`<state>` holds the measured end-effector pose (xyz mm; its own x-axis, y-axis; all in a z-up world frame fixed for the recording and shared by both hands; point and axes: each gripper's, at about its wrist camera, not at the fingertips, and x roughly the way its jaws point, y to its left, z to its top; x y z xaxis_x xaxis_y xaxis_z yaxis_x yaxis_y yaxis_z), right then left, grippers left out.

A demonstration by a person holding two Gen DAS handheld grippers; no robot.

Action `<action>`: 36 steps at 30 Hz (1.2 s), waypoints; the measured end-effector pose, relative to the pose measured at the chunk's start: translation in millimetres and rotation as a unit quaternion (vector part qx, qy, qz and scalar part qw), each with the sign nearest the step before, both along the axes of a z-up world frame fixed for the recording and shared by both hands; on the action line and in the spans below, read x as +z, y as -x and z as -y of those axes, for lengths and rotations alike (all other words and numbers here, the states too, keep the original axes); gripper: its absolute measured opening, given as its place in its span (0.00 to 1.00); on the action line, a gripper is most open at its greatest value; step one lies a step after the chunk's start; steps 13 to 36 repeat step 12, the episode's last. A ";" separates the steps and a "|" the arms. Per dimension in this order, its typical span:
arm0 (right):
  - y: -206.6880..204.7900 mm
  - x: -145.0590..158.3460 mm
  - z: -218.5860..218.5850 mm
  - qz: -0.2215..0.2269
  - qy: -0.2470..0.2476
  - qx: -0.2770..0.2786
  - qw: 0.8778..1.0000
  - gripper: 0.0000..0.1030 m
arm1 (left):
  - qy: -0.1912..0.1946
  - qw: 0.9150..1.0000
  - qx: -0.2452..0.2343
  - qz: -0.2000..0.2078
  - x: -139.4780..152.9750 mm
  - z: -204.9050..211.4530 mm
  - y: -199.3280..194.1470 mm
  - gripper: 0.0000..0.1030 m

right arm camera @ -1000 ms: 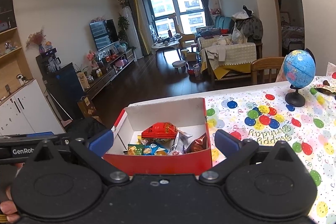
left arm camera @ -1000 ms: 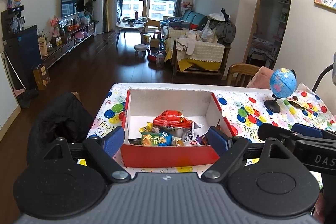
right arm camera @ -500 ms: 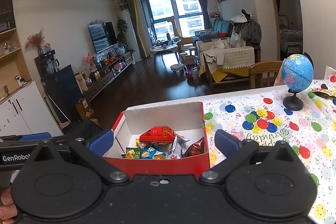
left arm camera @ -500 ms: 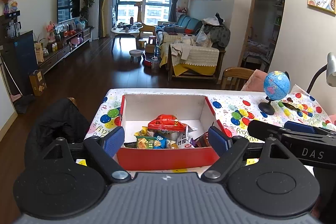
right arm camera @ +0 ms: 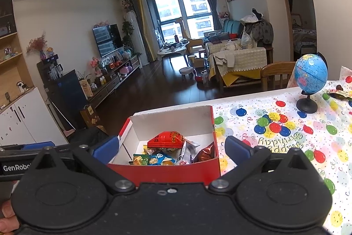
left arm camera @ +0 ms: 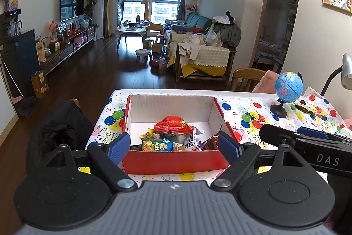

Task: Organize snacks

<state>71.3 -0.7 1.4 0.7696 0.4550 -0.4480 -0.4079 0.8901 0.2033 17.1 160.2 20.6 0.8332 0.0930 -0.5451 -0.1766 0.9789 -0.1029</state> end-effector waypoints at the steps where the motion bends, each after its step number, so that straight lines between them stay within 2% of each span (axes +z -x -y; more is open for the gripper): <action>1: 1.0 0.2 -0.7 0.000 0.000 0.000 1.000 1.00 | 0.001 1.000 0.000 -0.001 -0.6 0.4 0.4 0.84; 9: 4.0 0.6 -0.9 -0.004 -0.001 0.000 1.000 1.00 | 0.007 1.000 -0.002 -0.012 -2.5 0.8 -2.1 0.84; 36: 4.6 0.8 -1.6 -0.004 -0.001 -0.001 1.000 1.00 | 0.010 1.000 -0.002 -0.013 -2.9 0.2 -1.7 0.84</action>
